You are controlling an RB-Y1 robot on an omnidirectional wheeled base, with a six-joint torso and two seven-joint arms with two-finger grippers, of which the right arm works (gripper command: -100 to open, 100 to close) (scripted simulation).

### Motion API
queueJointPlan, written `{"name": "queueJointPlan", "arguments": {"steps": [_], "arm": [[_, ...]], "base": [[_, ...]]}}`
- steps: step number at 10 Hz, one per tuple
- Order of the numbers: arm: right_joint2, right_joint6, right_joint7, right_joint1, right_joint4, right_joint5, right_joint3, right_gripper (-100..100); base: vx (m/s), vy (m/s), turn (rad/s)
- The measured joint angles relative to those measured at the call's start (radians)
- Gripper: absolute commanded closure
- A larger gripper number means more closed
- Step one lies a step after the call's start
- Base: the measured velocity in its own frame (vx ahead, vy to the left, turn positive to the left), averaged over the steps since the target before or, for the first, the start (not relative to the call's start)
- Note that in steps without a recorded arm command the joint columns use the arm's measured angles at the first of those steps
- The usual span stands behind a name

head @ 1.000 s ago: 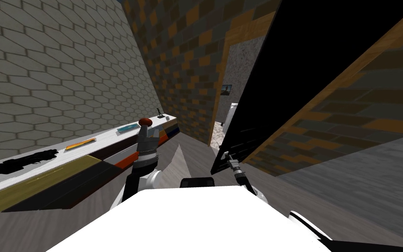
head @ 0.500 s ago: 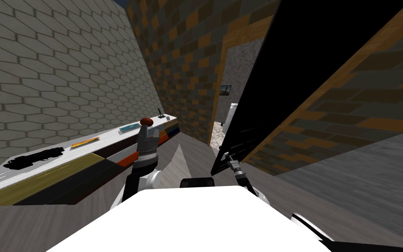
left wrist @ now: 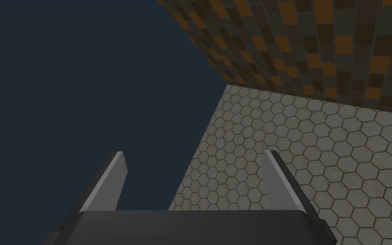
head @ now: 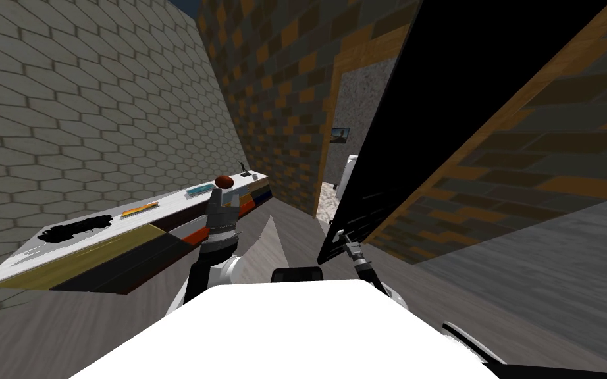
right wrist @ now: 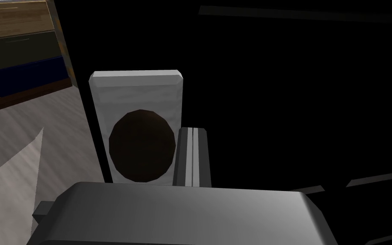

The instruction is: Pull the door open

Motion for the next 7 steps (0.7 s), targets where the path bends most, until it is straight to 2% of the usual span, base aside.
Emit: {"name": "queueJointPlan", "arguments": {"steps": [3, 4, 5, 6, 7], "arm": [[-0.007, -0.002, -0.010, -0.004, 0.002, 0.003, 0.009, -100], [-0.009, -0.017, -0.025, -0.013, 0.024, 0.008, 0.016, -100], [0.002, -0.047, -0.041, -0.033, 0.074, 0.014, 0.025, -100], [0.002, -0.048, -0.034, -0.020, 0.062, 0.013, 0.023, -100], [-0.013, -0.028, -0.023, 0.002, 0.015, 0.009, 0.020, -100]], "base": [[-0.035, -0.024, 0.031], [-0.048, -0.032, 0.028], [-0.026, -0.026, 0.000], [-0.020, -0.001, -0.012], [-0.002, -0.020, -0.023]]}}
